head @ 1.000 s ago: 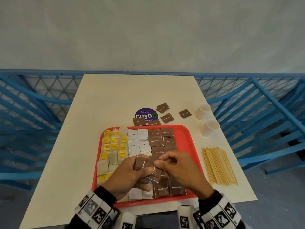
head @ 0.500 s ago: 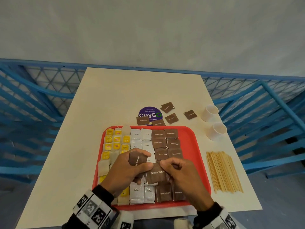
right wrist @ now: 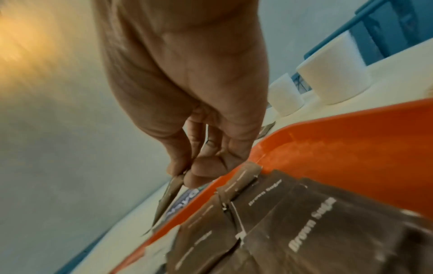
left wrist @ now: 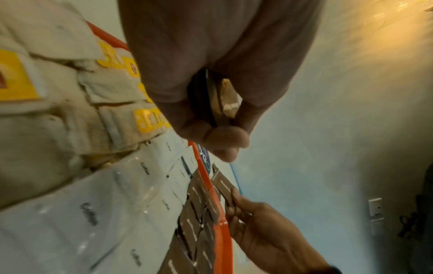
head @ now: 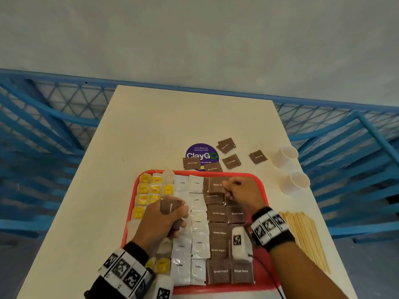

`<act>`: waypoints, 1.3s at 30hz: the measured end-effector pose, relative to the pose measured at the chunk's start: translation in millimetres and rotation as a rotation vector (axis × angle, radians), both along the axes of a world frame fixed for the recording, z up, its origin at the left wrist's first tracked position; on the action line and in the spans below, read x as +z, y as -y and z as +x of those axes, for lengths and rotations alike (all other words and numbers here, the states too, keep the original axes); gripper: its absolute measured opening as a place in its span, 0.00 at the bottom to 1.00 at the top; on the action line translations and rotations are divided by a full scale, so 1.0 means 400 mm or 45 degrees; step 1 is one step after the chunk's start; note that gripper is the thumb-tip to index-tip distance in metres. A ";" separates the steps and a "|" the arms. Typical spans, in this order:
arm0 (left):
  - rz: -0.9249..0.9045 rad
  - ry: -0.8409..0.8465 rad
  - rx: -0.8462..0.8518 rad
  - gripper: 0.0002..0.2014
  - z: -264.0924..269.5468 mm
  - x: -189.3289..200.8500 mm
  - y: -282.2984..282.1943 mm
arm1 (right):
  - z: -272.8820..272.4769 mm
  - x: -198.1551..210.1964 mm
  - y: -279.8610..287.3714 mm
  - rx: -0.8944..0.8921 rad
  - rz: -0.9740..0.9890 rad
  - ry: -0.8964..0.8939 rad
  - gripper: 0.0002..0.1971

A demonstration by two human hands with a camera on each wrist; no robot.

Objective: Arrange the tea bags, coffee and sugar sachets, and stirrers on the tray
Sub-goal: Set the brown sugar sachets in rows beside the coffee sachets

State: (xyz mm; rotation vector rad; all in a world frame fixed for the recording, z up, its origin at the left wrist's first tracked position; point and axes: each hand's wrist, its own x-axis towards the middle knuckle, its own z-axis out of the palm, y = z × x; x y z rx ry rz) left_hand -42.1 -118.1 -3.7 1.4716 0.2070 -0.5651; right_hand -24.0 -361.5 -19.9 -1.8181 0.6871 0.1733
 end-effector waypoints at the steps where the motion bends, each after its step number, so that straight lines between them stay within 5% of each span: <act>1: -0.003 -0.010 -0.011 0.09 -0.007 -0.002 -0.008 | 0.031 -0.021 0.006 -0.010 -0.015 -0.036 0.09; 10: -0.083 -0.132 -0.029 0.13 -0.015 0.011 -0.035 | 0.082 -0.049 -0.002 0.078 -0.555 -0.017 0.14; 14: -0.415 -0.420 0.039 0.15 -0.003 0.030 -0.021 | -0.004 0.021 -0.054 0.223 -0.496 0.018 0.10; 17: -0.528 -0.427 -0.055 0.13 -0.009 0.044 -0.015 | -0.096 0.088 -0.102 0.370 -0.237 0.129 0.08; 19: -0.455 -0.339 -0.155 0.13 -0.025 0.054 -0.002 | -0.155 0.132 -0.138 0.393 0.031 0.158 0.07; 25: -0.237 -0.156 -0.233 0.12 -0.069 0.073 0.039 | -0.240 0.141 -0.137 0.154 0.210 0.246 0.08; 31: -0.104 -0.062 -0.355 0.15 -0.082 0.082 0.045 | -0.268 0.131 -0.106 0.062 0.135 0.326 0.08; 39: 0.023 0.052 -0.573 0.16 -0.078 0.078 0.045 | -0.230 0.144 -0.069 0.577 -0.162 0.319 0.12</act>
